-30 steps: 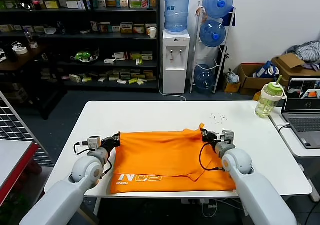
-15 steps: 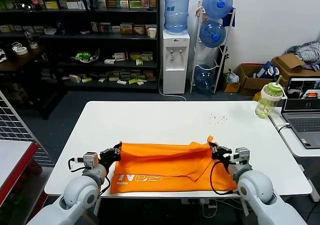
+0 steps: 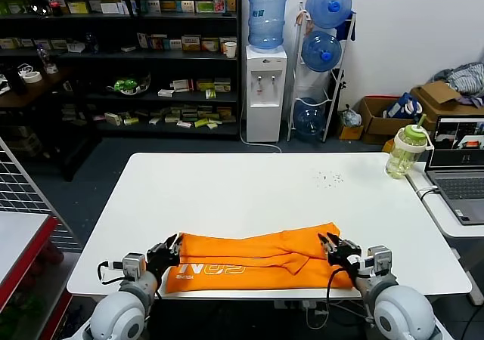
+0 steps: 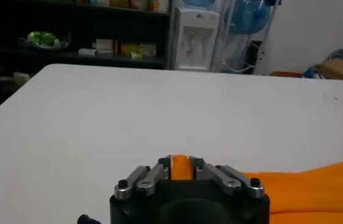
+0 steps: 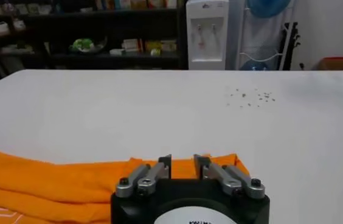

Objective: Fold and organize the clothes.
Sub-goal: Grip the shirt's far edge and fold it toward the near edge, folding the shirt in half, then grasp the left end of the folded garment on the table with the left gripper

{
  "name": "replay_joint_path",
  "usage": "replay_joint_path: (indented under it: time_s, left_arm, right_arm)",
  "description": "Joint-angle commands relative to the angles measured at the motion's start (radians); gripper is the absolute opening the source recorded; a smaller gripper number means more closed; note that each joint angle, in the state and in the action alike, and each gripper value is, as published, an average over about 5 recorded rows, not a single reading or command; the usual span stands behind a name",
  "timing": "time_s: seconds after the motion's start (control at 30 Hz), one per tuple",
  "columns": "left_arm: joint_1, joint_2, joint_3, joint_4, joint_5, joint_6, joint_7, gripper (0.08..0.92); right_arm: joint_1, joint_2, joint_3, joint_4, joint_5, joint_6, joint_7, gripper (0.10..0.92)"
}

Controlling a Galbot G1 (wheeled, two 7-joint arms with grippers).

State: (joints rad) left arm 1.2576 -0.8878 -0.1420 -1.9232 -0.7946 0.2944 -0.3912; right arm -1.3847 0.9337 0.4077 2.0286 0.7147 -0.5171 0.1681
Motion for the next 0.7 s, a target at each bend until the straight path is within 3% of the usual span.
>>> replay_joint_path:
  time_s: [0.03, 0.4, 0.57, 0.7]
  left_arm:
    - [0.07, -0.009, -0.016, -0.002, 0.073, -0.021, 0.007, 0.389]
    - [0.046, -0.08, -0.007, 0.103, 0.073, -0.039, 0.02, 0.7]
    - [0.027, -0.094, -0.003, 0.142, 0.068, -0.052, 0.027, 0.81]
    - [0.031, -0.09, 0.005, 0.135, 0.064, -0.062, 0.024, 0.794]
  right_arm:
    - [-0.1, -0.008, 0.054, 0.061, -0.01, -0.002, -0.01, 0.476]
    - [-0.136, 0.024, 0.08, 0.061, -0.026, 0.013, -0.025, 0.785]
    - [-0.135, 0.028, 0.079, 0.059, -0.035, 0.014, -0.027, 0.821]
    - [-0.132, 0.026, 0.08, 0.054, -0.034, 0.015, -0.027, 0.822]
